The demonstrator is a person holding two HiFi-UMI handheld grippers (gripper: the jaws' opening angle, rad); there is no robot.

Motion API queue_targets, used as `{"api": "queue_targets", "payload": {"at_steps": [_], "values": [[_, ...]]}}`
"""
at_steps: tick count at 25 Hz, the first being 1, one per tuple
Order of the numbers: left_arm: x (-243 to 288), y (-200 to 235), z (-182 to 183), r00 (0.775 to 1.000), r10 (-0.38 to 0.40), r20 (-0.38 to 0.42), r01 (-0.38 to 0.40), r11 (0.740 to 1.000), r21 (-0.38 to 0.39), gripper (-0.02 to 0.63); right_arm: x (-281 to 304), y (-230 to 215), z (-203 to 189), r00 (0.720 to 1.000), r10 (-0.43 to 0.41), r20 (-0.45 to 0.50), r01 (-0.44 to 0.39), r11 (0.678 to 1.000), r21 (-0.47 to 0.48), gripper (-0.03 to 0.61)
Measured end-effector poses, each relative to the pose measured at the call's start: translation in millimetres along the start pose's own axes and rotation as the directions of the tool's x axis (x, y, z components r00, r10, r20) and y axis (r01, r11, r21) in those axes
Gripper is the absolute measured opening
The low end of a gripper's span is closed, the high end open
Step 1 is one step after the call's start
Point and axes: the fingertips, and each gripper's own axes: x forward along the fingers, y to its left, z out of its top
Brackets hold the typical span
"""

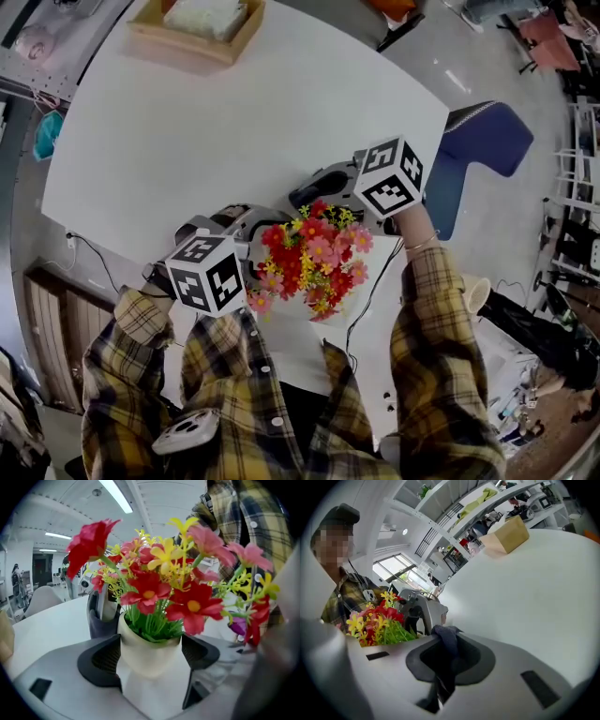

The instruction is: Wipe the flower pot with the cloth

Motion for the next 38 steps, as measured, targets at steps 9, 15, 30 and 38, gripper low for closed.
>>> {"api": "queue_targets", "payload": {"at_steps": [9, 15, 30, 38], "values": [[-50.3, 1.7, -20.5, 0.984, 0.167, 0.068, -0.145, 0.956, -0.254, 0.396, -70.1, 8.9, 19.3, 0.898, -0.219, 0.381, 0.230, 0.973, 0.016, 0.017], [-115.7, 14.5, 17.1, 0.889, 0.426, 0.170, -0.350, 0.870, -0.348, 0.323, -137.6, 60.6, 40.0, 0.692, -0.400, 0.601, 0.477, 0.878, 0.035, 0.017], [-160.4, -25.1, 209.9, 0.710, 0.546, 0.445, -0.442, 0.837, -0.323, 0.096, -217.3, 259.6, 61.2, 0.196, -0.401, 0.895, 0.720, 0.678, 0.146, 0.017], [-161.5, -35.4, 234.1, 0.655, 0.592, 0.470, -0.465, 0.806, -0.366, 0.009, -214.3, 285.5, 47.0, 0.094, -0.450, 0.888, 0.773, 0.596, 0.220, 0.017]]}}
